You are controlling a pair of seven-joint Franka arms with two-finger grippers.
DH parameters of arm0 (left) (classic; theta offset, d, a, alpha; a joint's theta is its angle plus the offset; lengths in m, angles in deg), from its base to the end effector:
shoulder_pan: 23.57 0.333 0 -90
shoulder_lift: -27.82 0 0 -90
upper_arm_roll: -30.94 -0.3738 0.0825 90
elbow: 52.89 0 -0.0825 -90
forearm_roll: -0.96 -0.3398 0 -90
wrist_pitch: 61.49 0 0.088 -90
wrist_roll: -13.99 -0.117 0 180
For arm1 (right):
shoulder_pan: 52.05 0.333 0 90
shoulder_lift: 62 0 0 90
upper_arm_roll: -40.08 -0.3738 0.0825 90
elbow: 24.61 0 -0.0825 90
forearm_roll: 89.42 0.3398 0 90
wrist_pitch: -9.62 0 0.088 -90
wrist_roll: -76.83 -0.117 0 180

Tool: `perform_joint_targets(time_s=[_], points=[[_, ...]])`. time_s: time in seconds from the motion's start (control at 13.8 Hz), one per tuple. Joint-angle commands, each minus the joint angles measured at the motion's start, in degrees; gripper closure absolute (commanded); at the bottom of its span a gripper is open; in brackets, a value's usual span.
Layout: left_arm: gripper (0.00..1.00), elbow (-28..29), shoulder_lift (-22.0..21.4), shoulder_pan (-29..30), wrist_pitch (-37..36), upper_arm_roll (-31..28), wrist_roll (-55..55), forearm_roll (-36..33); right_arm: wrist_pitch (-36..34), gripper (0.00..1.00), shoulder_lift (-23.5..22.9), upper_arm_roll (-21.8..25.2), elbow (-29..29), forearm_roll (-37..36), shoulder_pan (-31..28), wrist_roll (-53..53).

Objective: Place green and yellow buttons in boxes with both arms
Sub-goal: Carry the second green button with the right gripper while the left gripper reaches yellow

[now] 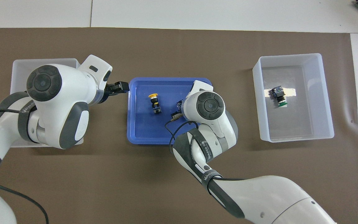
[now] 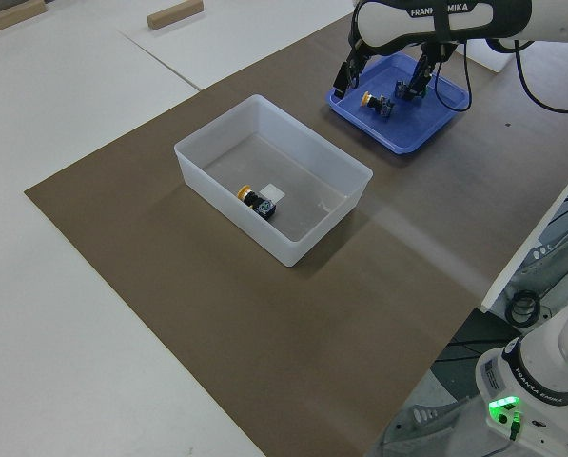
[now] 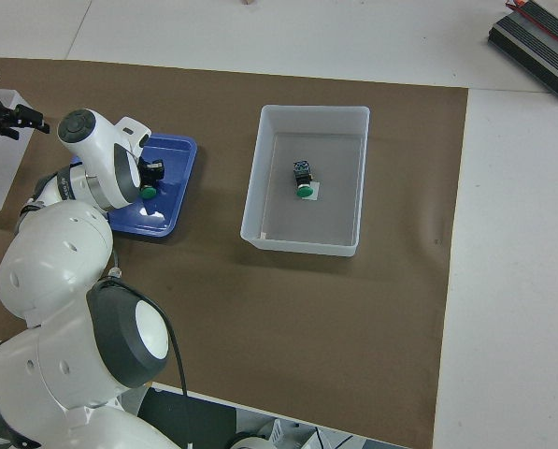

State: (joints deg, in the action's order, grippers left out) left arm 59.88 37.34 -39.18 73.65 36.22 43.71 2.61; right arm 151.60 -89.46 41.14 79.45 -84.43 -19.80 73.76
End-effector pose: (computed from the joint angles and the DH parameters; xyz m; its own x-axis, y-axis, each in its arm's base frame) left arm 0.5486 -0.2068 0.4821 0.9674 0.1842 0.1736 0.1599 -0.9765 0.1447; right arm 0.5657 0.3447 0.3641 0.8971 0.4049 0.1767 0.4213 -0.9045 -0.0662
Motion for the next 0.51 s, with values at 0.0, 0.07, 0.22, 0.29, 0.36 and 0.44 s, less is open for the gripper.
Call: perform_joint_targets(time_s=[0.0,0.07,0.22,0.29,0.36,0.44], points=[[0.0,4.47,-1.26,-3.28,5.03,-0.97,4.27,0.37,-1.87,1.0,1.79,0.26,-0.25,0.37,-0.86,-1.23],[0.0,5.08,-0.65,-4.33,7.05,-0.97,6.2,0.37,-3.79,1.0,3.89,0.69,-0.69,0.37,-1.65,-2.28],[0.0,5.52,1.11,-6.53,11.09,-0.97,9.46,0.37,-9.5,1.0,8.72,0.79,-0.96,0.28,-5.76,-2.38],[0.0,5.53,1.64,-7.24,11.89,-0.97,10.69,0.37,-12.05,1.0,11.0,0.79,-0.96,0.11,-8.31,-1.77],[0.0,5.53,2.69,-8.37,12.95,-0.97,11.31,0.37,-14.16,1.0,12.59,0.79,-0.96,0.02,-10.68,-1.33],[0.0,5.44,3.83,-9.0,14.78,-0.97,11.93,0.37,-15.93,1.0,13.74,0.87,-0.96,-0.16,-12.62,0.07]])
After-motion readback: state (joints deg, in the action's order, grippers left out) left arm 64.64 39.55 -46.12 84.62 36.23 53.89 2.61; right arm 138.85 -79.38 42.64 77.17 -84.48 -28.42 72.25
